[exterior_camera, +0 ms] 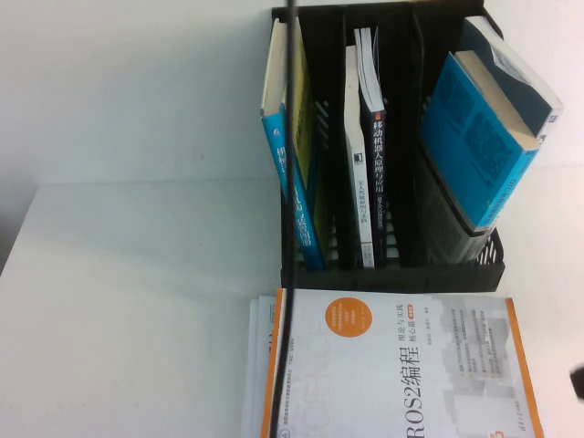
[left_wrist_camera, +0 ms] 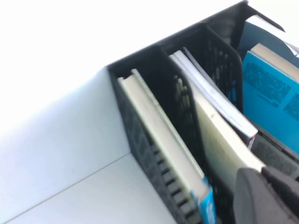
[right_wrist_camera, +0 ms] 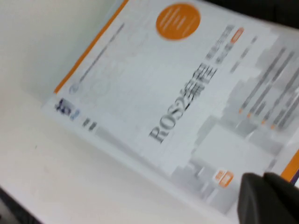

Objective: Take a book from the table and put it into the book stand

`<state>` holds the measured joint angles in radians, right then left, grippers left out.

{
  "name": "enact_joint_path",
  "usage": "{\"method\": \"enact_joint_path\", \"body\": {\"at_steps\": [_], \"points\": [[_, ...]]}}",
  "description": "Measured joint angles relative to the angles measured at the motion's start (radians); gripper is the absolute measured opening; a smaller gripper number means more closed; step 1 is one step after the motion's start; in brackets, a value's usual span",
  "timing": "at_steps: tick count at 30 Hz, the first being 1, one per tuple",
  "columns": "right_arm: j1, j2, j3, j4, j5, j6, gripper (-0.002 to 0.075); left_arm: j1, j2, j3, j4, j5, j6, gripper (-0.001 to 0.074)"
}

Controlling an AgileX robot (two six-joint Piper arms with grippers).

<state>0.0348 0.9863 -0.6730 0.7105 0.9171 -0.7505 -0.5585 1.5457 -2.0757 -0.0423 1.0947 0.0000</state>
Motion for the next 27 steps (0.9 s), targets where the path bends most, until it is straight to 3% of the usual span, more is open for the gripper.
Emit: {"method": "enact_joint_path", "body": {"at_steps": [5,8,16,22,27], "points": [[0.000,-0.002,-0.002,-0.179,0.121,0.147,-0.0003,0.000,-0.193,0.187,0.030,-0.038,0.000,0.0001],[0.000,-0.015,-0.002,-0.343,0.114,0.285,-0.0003,0.000,-0.324,0.397,0.042,-0.115,0.000,0.0001],[0.000,-0.134,-0.002,-0.610,-0.112,0.639,-0.0003,0.000,-0.696,1.012,0.032,-0.388,-0.008,0.0001],[0.000,-0.302,0.030,-0.555,-0.344,0.567,-0.0003,0.000,-0.922,1.443,-0.025,-0.704,-0.008,0.0000],[0.000,-0.478,0.113,-0.535,-0.383,0.526,-0.0003,0.000,-1.033,1.659,-0.141,-0.929,-0.008,0.0000]]}}
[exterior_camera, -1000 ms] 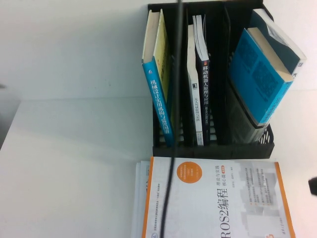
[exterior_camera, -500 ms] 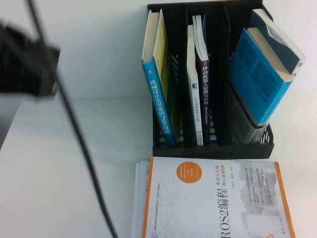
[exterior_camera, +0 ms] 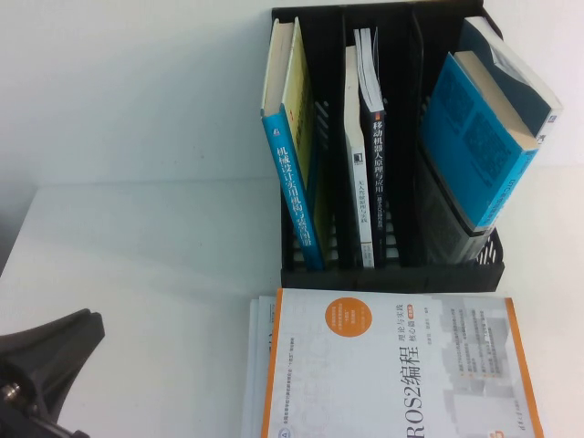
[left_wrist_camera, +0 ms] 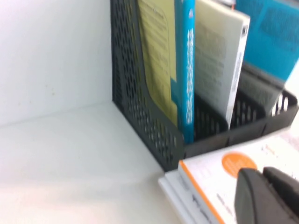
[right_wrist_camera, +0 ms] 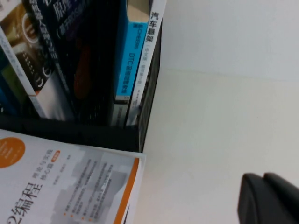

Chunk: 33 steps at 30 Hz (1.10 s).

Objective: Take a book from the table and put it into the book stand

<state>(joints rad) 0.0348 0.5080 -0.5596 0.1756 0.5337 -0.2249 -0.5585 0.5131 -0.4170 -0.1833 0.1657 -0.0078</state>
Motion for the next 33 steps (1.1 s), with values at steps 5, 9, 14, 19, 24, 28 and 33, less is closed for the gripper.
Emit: {"method": "enact_joint_path", "body": {"at_steps": [5,9,14,19,24,28,33], "points": [[-0.002,-0.139,0.174,0.031,-0.001,-0.008,-0.0003,0.000,-0.022,0.086,-0.028,-0.149,0.000,0.0000],[-0.002,-0.202,0.275,0.050,-0.014,-0.008,-0.0003,0.000,-0.022,0.099,-0.028,-0.199,0.000,0.0000],[-0.002,-0.222,0.288,0.054,-0.026,-0.008,-0.0003,0.000,-0.022,0.099,-0.030,-0.216,0.000,0.0000],[-0.002,-0.222,0.288,0.054,0.006,-0.008,-0.0003,0.000,-0.022,0.099,-0.030,-0.216,0.000,0.0000],[-0.002,-0.222,0.288,0.054,0.027,-0.008,-0.0003,0.000,-0.022,0.099,-0.030,-0.200,0.000,0.0000],[-0.002,-0.222,0.289,0.054,0.037,-0.008,-0.0003,0.000,-0.022,0.099,-0.030,-0.186,0.000,0.0000],[-0.002,-0.222,0.289,0.054,0.043,-0.008,-0.0003,0.000,-0.022,0.099,-0.030,-0.186,-0.007,0.0000]]}}
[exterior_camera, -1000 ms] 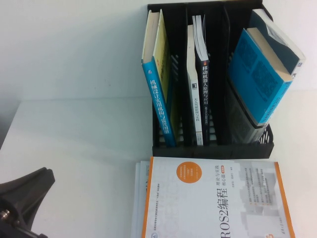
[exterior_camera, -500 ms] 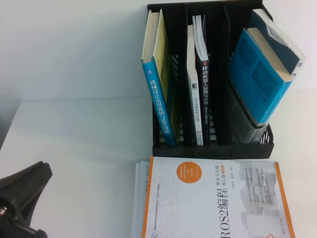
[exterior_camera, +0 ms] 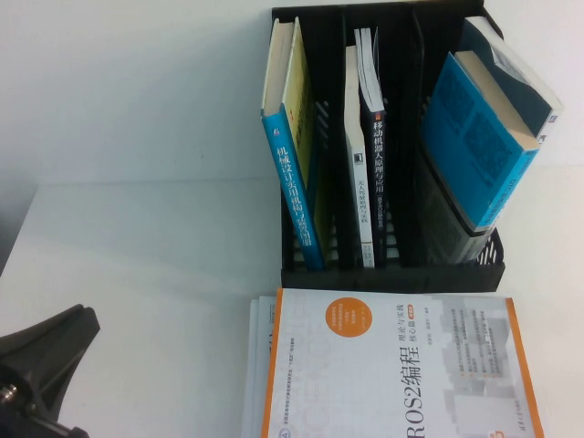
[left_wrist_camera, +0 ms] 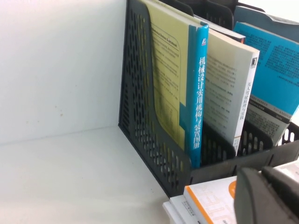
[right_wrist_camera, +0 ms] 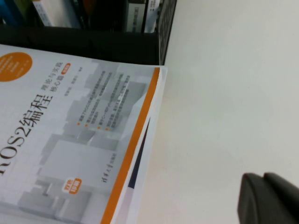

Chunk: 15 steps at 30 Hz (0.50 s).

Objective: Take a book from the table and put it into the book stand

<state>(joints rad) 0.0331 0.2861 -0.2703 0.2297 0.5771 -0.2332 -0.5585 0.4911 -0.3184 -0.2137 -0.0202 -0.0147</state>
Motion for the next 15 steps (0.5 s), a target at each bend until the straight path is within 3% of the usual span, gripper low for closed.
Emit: {"method": "enact_joint_path", "body": {"at_steps": [3,15], "points": [[0.000,0.000,0.000,0.000,0.000,0.000,-0.0003,0.021,-0.029,0.012,0.000,0.002,0.003,0.0000],[0.000,0.000,0.000,0.004,0.000,0.000,-0.0003,0.306,-0.369,0.274,0.026,0.029,0.094,-0.0001]]}}
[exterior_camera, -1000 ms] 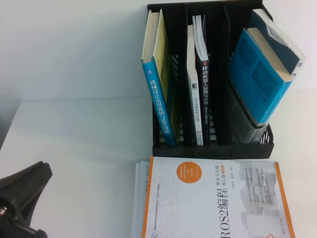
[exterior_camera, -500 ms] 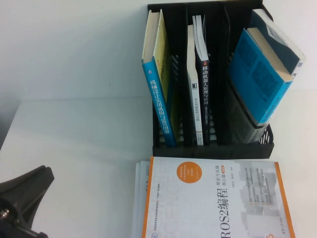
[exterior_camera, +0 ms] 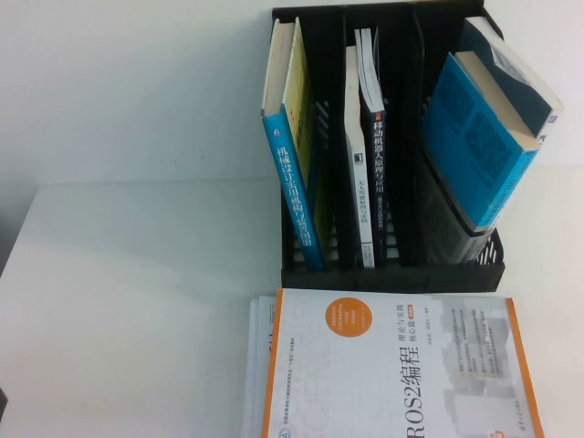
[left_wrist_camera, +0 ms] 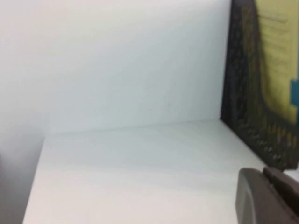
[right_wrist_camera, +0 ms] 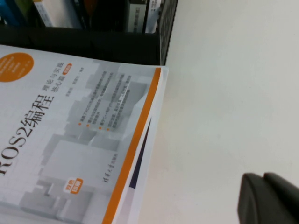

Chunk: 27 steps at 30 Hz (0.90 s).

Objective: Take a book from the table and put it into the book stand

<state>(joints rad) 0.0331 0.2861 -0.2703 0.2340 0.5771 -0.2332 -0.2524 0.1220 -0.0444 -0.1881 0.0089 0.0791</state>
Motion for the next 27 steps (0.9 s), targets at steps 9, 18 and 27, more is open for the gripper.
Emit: {"method": "enact_joint_path", "body": {"at_steps": [9,18,27], "points": [[0.000,0.000,0.006,0.002,0.000,0.000,-0.0003,0.066,-0.131,0.067,-0.002,0.167,0.000,-0.0001],[0.000,0.000,0.011,0.002,0.019,0.000,-0.0003,0.080,-0.131,0.063,-0.035,0.311,0.033,-0.0001],[0.000,0.000,0.011,0.002,0.019,0.000,-0.0003,0.080,-0.131,0.063,0.008,0.315,0.012,-0.0001]]}}
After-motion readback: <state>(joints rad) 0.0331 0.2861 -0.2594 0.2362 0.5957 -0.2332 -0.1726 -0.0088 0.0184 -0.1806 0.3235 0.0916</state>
